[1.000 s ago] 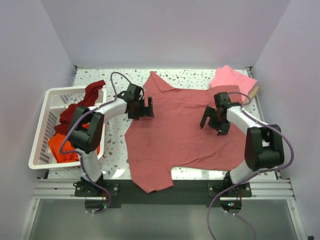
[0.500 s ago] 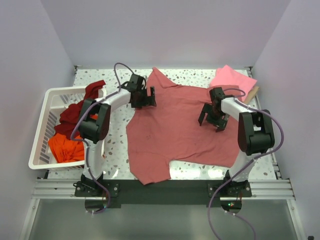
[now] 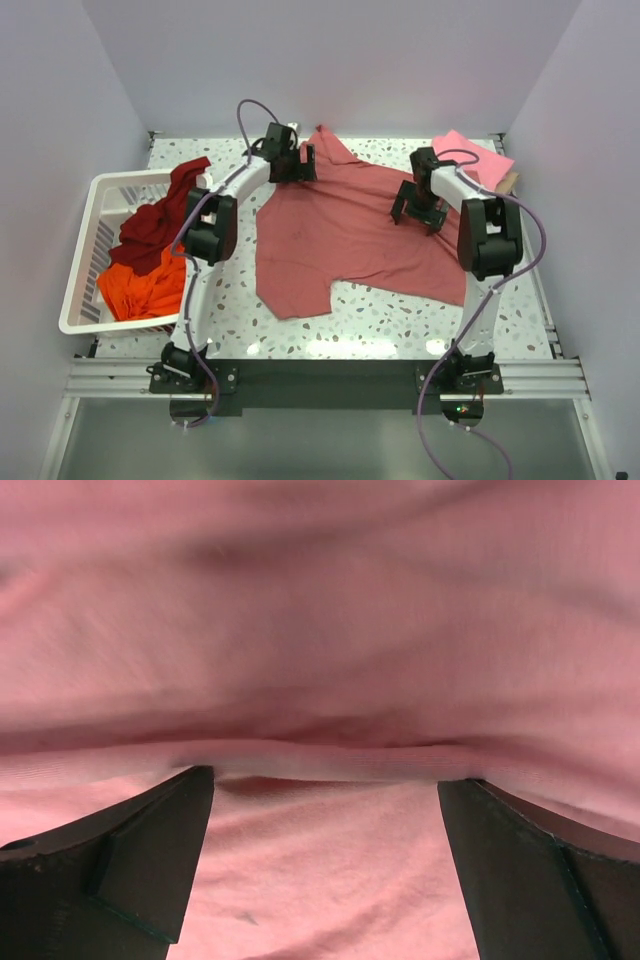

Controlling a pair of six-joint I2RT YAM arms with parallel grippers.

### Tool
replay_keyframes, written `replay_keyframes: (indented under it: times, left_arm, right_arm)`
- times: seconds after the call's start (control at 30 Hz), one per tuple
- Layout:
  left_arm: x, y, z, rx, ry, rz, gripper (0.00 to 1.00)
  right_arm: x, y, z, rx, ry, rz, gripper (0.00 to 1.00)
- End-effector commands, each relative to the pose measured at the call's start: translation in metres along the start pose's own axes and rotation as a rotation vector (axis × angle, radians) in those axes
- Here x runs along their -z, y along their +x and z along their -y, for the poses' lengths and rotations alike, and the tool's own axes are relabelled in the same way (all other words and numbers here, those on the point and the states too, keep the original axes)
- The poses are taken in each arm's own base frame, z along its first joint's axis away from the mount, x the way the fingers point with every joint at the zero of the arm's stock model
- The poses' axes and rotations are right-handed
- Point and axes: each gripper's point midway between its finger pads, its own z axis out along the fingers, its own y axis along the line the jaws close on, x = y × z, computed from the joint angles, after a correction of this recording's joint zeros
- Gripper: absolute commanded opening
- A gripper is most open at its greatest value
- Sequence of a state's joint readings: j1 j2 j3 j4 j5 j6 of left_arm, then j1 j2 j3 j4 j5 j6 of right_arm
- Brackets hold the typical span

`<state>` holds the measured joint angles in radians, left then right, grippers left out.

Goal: Fold and stack the t-shirts
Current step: Flatten the tshirt out

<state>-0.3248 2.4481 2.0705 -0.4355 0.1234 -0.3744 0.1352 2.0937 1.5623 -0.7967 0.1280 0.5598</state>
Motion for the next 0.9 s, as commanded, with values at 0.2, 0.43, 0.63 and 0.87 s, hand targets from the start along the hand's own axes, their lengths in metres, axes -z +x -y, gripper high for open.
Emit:
replay_keyframes:
  times: [0.2, 0.43, 0.63, 0.87]
  left_arm:
    - [0.104, -0.069, 0.025, -0.018, 0.037, 0.201, 1.0]
    - [0.208, -0.039, 0.014, 0.038, -0.041, 0.259, 1.0]
    - [0.24, 0.042, -0.012, 0.078, -0.109, 0.154, 1.0]
    - [0.275, 0.103, -0.021, 0.118, -0.104, 0.106, 1.0]
  right_arm:
    - [0.054, -0.05, -0.027, 0.06, -0.133, 0.184, 0.98]
    - [0.111, 0.015, -0.058, 0.27, -0.194, 0.219, 0.97]
    - [0.128, 0.136, -0.113, 0.444, -0.293, 0.121, 0.93]
    - [0.11, 0.238, -0.137, 0.565, -0.308, 0.022, 0.86]
